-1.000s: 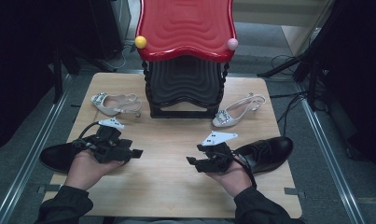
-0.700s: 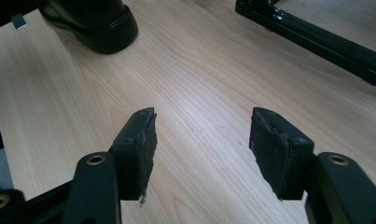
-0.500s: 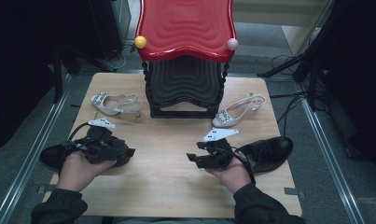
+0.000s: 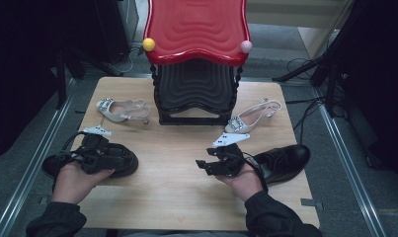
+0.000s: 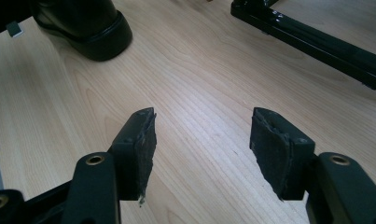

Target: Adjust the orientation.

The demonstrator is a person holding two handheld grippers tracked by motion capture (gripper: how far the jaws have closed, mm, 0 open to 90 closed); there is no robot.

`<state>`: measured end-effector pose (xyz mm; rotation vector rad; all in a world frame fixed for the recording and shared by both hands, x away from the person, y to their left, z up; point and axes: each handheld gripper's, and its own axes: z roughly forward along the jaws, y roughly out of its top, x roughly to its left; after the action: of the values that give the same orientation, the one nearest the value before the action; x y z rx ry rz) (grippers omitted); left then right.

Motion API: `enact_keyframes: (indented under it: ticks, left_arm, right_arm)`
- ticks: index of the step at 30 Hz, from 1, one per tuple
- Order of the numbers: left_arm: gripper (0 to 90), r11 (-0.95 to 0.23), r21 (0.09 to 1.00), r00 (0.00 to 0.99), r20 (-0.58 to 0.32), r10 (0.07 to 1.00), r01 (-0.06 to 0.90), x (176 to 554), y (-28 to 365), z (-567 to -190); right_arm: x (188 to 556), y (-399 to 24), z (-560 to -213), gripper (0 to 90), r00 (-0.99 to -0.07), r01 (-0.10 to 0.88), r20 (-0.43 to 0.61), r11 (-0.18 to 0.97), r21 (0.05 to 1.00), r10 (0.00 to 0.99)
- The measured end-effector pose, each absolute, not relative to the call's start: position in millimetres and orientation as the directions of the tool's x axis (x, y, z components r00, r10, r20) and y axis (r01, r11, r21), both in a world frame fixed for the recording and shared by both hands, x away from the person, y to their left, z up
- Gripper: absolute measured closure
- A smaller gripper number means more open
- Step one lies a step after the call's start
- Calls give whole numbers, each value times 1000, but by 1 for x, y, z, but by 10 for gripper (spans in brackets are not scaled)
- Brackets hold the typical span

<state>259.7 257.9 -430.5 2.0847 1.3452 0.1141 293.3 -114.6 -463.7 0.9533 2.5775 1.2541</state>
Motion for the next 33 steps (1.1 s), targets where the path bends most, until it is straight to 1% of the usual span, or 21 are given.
enact_keyframes:
  ticks: [3, 5, 8, 11, 12, 15, 24, 28, 33]
  left_arm:
    - [427, -272, 544, 458, -241, 856, 794, 262, 261, -436]
    - [431, -260, 535, 449, -259, 855, 804, 264, 262, -440]
    - [448, -270, 523, 452, -257, 854, 808, 267, 260, -448]
    - [489, -272, 520, 454, -261, 852, 810, 270, 258, -453]
    - [518, -269, 518, 452, -264, 852, 812, 271, 258, -454]
    - [540, -275, 516, 453, -257, 853, 811, 277, 256, -458]
    - [550, -287, 495, 455, -259, 852, 820, 286, 253, -464]
    - [561, -276, 477, 441, -277, 854, 834, 291, 254, -469]
    - [575, -284, 457, 435, -266, 860, 843, 296, 253, -475]
  right_arm:
    - [294, -113, -464, 419, -796, 486, 158, 462, 742, 584]
    - [294, -113, -465, 419, -798, 484, 154, 468, 739, 582]
    - [293, -112, -466, 419, -799, 485, 153, 471, 737, 582]
    - [293, -113, -466, 419, -799, 485, 152, 473, 736, 582]
    - [293, -114, -466, 418, -797, 486, 152, 472, 736, 584]
    - [293, -116, -466, 419, -794, 490, 153, 469, 735, 589]
    - [291, -121, -466, 417, -782, 503, 156, 462, 730, 604]
    - [291, -123, -467, 416, -778, 505, 154, 460, 730, 608]
    - [289, -125, -467, 416, -772, 512, 155, 458, 727, 617]
